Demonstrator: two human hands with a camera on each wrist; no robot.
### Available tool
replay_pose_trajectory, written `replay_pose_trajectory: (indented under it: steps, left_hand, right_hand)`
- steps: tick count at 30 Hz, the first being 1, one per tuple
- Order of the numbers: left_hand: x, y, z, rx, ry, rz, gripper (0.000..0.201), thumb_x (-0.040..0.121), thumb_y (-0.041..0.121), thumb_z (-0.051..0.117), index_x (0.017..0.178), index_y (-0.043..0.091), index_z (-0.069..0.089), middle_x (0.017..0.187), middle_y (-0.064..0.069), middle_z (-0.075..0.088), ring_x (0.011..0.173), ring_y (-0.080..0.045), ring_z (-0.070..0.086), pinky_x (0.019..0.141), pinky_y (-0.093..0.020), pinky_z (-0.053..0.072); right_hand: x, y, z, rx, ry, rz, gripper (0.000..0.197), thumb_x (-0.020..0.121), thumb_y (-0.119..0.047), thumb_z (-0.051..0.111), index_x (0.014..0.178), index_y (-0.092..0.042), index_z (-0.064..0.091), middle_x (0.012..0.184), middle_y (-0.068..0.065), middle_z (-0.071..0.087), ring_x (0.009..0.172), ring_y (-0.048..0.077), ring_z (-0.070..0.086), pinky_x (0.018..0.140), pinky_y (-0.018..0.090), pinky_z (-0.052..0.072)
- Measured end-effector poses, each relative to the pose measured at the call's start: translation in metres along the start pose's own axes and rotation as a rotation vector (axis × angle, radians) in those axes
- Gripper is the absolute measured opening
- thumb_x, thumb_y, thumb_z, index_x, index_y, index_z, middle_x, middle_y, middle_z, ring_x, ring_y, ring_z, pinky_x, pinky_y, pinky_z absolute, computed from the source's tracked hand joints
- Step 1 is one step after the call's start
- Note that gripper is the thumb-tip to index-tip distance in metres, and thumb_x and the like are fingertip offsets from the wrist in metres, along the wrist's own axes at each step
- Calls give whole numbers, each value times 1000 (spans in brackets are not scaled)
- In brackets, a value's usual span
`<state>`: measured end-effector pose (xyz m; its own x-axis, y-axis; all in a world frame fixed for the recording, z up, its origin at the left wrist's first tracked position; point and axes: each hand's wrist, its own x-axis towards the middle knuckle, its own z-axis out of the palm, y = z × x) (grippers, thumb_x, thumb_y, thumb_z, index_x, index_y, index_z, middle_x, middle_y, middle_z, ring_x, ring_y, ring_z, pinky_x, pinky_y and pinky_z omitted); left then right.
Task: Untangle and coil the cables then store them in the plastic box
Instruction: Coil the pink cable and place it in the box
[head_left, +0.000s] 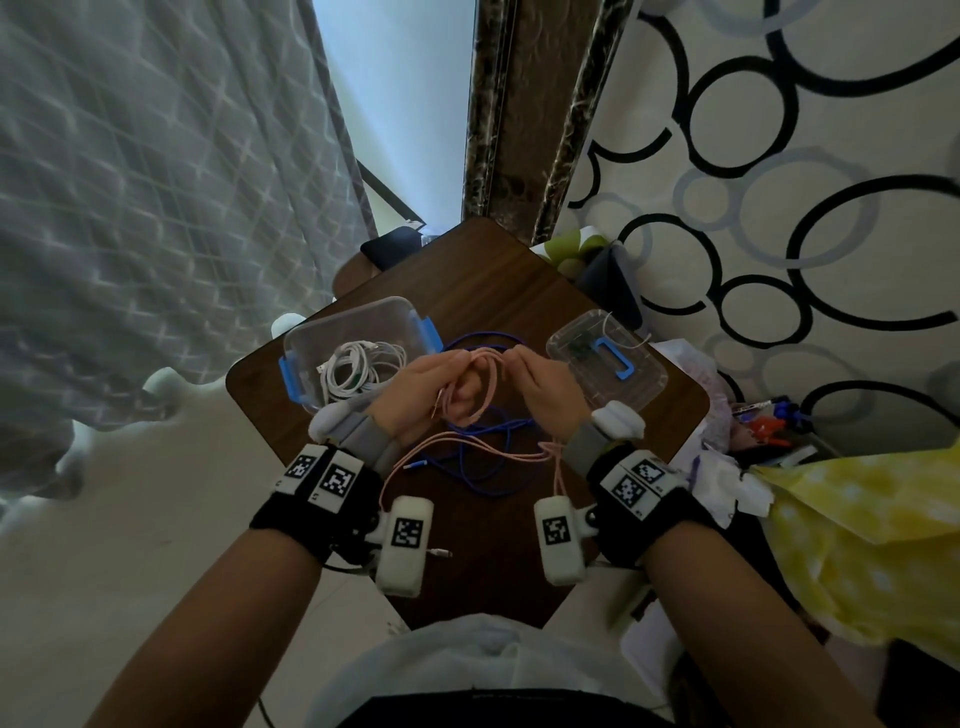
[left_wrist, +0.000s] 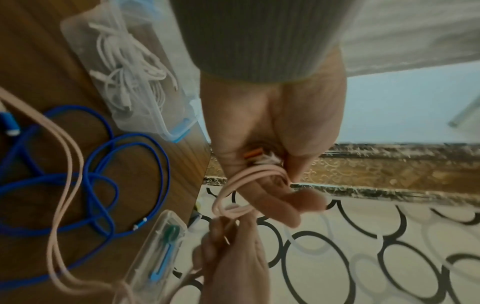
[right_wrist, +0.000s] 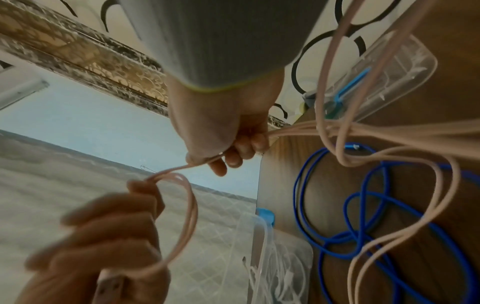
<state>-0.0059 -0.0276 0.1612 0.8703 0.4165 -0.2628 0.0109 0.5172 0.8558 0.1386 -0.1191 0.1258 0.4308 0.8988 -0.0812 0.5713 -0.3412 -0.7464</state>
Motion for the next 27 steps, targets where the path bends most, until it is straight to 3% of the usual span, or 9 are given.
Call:
replay_pose_trajectory:
  steps: [3,5,9,11,14,17,21,24,27]
  left_hand:
    - [-2,0,-1,-162,72,91,29,98,14,32,94,3,58,61,0,62,51,-7,58,54,-19,52]
    - [-1,4,-3,-286,131,143,29,99,17,32,96,3,58,71,-2,66,61,-10,65,62,-23,56]
    - [6,4,1,-244,133,227,25,101,19,28,97,10,50,101,-1,71,92,-22,69,81,-37,55]
    - [9,-2,2,-77,136,258,22,101,18,25,97,12,46,108,-2,68,98,-19,67,87,-32,52]
    - [11,-14,1,288,90,345,17,101,15,23,100,10,39,110,-8,63,101,-12,65,96,-29,48]
    - [13,-22,-3,783,91,386,18,101,19,28,106,6,38,106,-1,66,102,-7,63,93,-20,46]
    - [15,-24,-19,1294,134,258,38,97,28,28,112,-3,44,101,-18,64,92,-32,63,85,-42,46]
    - [11,-19,-18,1512,40,125,36,99,27,28,113,0,48,106,-19,60,94,-33,58,86,-38,42]
    - [7,-14,-15,1375,-29,21,32,99,33,33,108,12,55,91,-7,60,85,-24,59,78,-34,44]
  right_hand:
    - [-3,-2,14,67,-27,45,32,102,-30,29,80,-17,49,63,-7,46,54,7,43,55,26,33]
    - [-8,1,22,9,-123,49,27,102,-28,29,87,-17,49,64,-7,48,54,7,44,53,22,32]
    - [-18,-2,34,-187,-297,-30,16,96,-20,45,99,-9,56,92,7,62,78,19,55,71,35,45]
    - [-20,-11,32,-181,-333,-95,13,94,-21,51,96,-10,59,92,6,63,78,15,55,74,32,46]
    - [-20,-21,22,-219,-397,-121,14,93,-25,53,87,-14,58,80,0,57,66,8,48,66,26,41]
    - [-21,-23,10,-372,-461,-81,22,92,-32,53,72,-23,49,70,-5,50,62,10,46,65,33,43]
    - [-26,-25,-8,-413,-432,-137,15,89,-35,56,87,-20,59,78,-1,61,70,14,57,73,39,52]
    - [-25,-12,-20,-626,-298,-306,16,89,-29,55,99,-18,63,98,1,63,99,18,54,98,40,38]
    - [-23,4,-26,-702,-176,-335,19,87,-9,57,103,-16,65,127,6,56,134,27,35,113,54,7]
